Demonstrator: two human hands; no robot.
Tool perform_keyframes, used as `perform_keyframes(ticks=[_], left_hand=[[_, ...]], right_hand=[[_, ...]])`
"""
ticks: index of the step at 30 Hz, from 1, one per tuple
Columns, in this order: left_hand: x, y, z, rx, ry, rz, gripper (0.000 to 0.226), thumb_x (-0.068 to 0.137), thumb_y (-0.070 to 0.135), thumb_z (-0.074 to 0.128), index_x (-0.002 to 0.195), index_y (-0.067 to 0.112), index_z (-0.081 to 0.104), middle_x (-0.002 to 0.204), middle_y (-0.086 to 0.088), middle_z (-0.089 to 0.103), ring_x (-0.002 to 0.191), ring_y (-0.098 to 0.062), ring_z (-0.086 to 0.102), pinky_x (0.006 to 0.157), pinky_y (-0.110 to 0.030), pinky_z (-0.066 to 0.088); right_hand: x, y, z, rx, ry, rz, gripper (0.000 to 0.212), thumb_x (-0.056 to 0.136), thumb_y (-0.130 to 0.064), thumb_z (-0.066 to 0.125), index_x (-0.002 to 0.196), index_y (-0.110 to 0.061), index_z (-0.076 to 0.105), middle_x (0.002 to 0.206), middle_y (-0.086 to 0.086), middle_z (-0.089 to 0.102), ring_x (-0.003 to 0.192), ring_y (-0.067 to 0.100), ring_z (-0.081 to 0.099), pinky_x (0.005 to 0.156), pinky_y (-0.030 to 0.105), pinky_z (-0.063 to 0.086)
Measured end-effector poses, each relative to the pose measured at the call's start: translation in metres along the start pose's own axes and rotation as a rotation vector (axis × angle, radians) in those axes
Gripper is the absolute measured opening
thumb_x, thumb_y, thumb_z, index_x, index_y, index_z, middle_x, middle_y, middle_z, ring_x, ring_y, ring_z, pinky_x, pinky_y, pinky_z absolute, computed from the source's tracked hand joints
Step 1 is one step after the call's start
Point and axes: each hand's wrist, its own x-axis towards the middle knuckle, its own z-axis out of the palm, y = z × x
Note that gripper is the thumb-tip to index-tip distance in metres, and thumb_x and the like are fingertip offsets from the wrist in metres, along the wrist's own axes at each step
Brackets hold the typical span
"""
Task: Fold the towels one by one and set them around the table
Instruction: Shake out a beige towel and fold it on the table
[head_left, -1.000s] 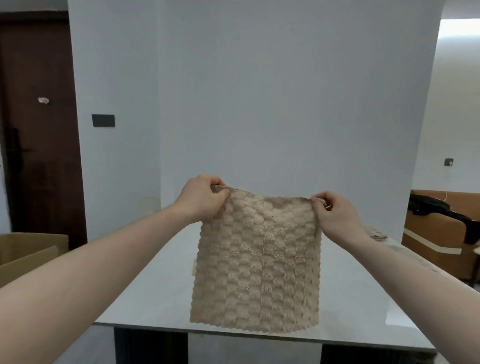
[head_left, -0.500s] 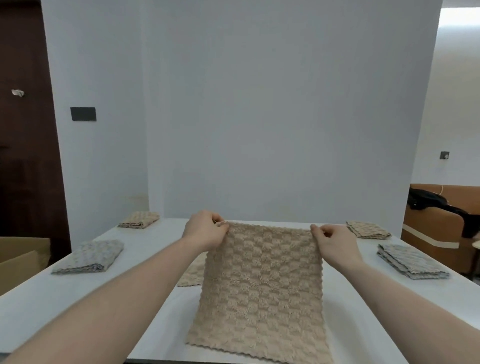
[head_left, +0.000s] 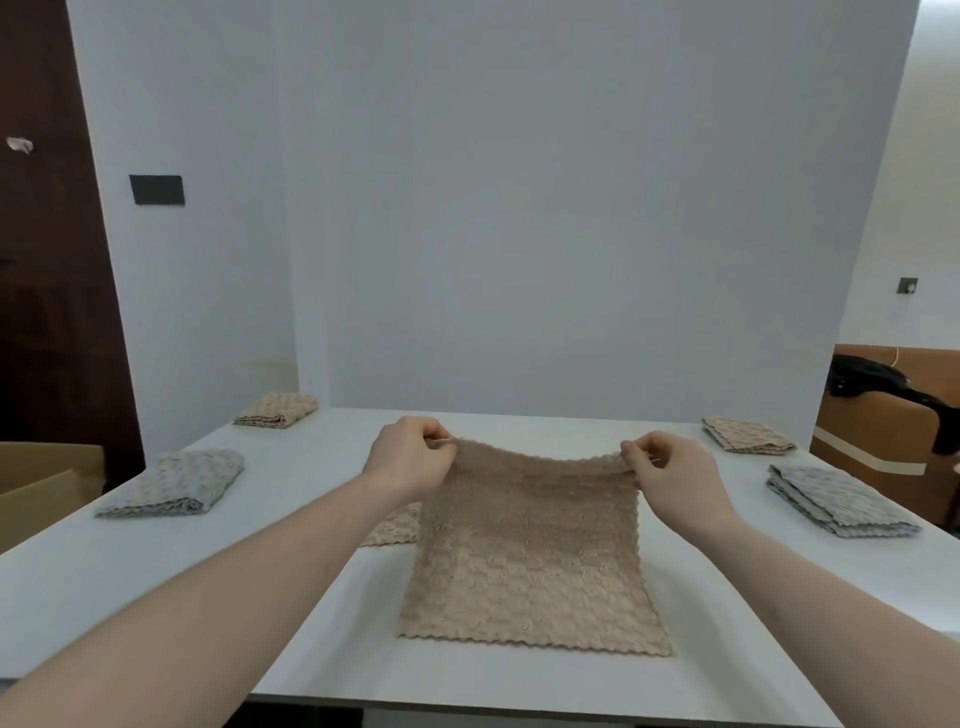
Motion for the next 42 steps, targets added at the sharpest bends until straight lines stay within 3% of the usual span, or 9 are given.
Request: perform_keyframes(ticks=[3, 11, 18, 25, 30, 32, 34, 37, 42], left_hand=[[-0.017, -0.003, -0.003, 0.018, -0.032, 0.048, 0.013, 0.094, 0.031, 0.064, 0.086, 0.03, 0.073, 0.086, 0.012, 0.071, 0.084, -0.008, 0.066, 0.067, -0.023, 0.047], [-0.069, -0.023, -0.003, 0.172, -0.121, 0.194, 0.009, 0.092, 0.032, 0.064, 0.092, 0.033, 0.073, 0.096, 0.021, 0.07, 0.094, -0.001, 0.063, 0.086, -0.023, 0.05], [-0.103, -0.046, 0.006, 0.335, -0.236, 0.223, 0.009, 0.092, 0.038, 0.06, 0.093, 0.036, 0.069, 0.101, 0.021, 0.069, 0.1, 0.0, 0.062, 0.09, -0.024, 0.051], [-0.113, -0.043, 0.006, 0.485, -0.347, 0.194, 0.018, 0.084, 0.047, 0.061, 0.087, 0.032, 0.072, 0.091, 0.021, 0.069, 0.09, -0.001, 0.063, 0.084, -0.03, 0.056], [-0.108, -0.011, 0.012, 0.492, -0.311, 0.179, 0.026, 0.076, 0.05, 0.059, 0.088, 0.031, 0.071, 0.089, 0.017, 0.071, 0.086, -0.006, 0.065, 0.079, -0.033, 0.058], [-0.106, 0.006, 0.026, 0.449, -0.319, 0.21, 0.025, 0.083, 0.044, 0.058, 0.101, 0.032, 0.071, 0.095, 0.016, 0.068, 0.09, -0.009, 0.063, 0.08, -0.031, 0.054], [-0.1, 0.018, 0.045, 0.45, -0.363, 0.266, 0.034, 0.089, 0.042, 0.055, 0.119, 0.031, 0.067, 0.122, 0.01, 0.066, 0.113, -0.015, 0.06, 0.094, -0.035, 0.049], [-0.092, 0.021, 0.074, 0.508, -0.408, 0.35, 0.053, 0.096, 0.052, 0.045, 0.144, 0.03, 0.052, 0.16, 0.003, 0.038, 0.146, -0.02, 0.034, 0.12, -0.042, 0.027], [-0.096, -0.008, 0.117, 0.553, -0.497, 0.27, 0.078, 0.094, 0.072, 0.021, 0.163, 0.034, 0.012, 0.172, 0.003, 0.002, 0.158, -0.021, -0.003, 0.128, -0.046, -0.003]], right_hand=[[-0.015, 0.003, -0.01, -0.025, -0.033, 0.012, 0.028, 0.099, -0.034, 0.062, 0.075, -0.023, 0.069, 0.073, -0.004, 0.071, 0.075, 0.018, 0.071, 0.068, 0.033, 0.053], [-0.065, 0.023, -0.023, -0.197, -0.185, -0.097, 0.022, 0.096, -0.029, 0.066, 0.074, -0.029, 0.07, 0.071, -0.021, 0.071, 0.077, -0.01, 0.065, 0.068, 0.017, 0.046], [-0.1, 0.046, -0.012, -0.37, -0.288, -0.153, 0.023, 0.093, -0.038, 0.067, 0.073, -0.027, 0.066, 0.073, -0.018, 0.07, 0.077, -0.002, 0.065, 0.076, 0.029, 0.054], [-0.111, 0.054, -0.011, -0.431, -0.347, -0.16, 0.023, 0.093, -0.043, 0.06, 0.077, -0.028, 0.066, 0.08, -0.019, 0.068, 0.081, 0.003, 0.062, 0.077, 0.024, 0.051], [-0.104, 0.046, -0.009, -0.467, -0.223, -0.132, 0.026, 0.086, -0.049, 0.061, 0.071, -0.03, 0.056, 0.079, -0.015, 0.06, 0.073, 0.001, 0.058, 0.067, 0.027, 0.046], [-0.097, 0.045, 0.001, -0.425, -0.165, -0.074, 0.017, 0.089, -0.047, 0.059, 0.08, -0.033, 0.057, 0.089, -0.015, 0.06, 0.077, 0.003, 0.058, 0.069, 0.03, 0.047], [-0.09, 0.044, 0.013, -0.391, -0.149, 0.002, 0.013, 0.094, -0.043, 0.056, 0.101, -0.033, 0.06, 0.109, -0.012, 0.061, 0.093, 0.01, 0.061, 0.08, 0.033, 0.05], [-0.085, 0.048, 0.028, -0.401, -0.215, 0.105, 0.046, 0.098, -0.046, 0.051, 0.139, -0.026, 0.049, 0.142, -0.001, 0.052, 0.128, 0.022, 0.052, 0.104, 0.04, 0.044], [-0.093, 0.063, 0.045, -0.562, -0.303, 0.173, 0.075, 0.096, -0.066, 0.032, 0.156, -0.02, 0.032, 0.161, -0.004, 0.037, 0.15, 0.017, 0.031, 0.124, 0.043, 0.021]])
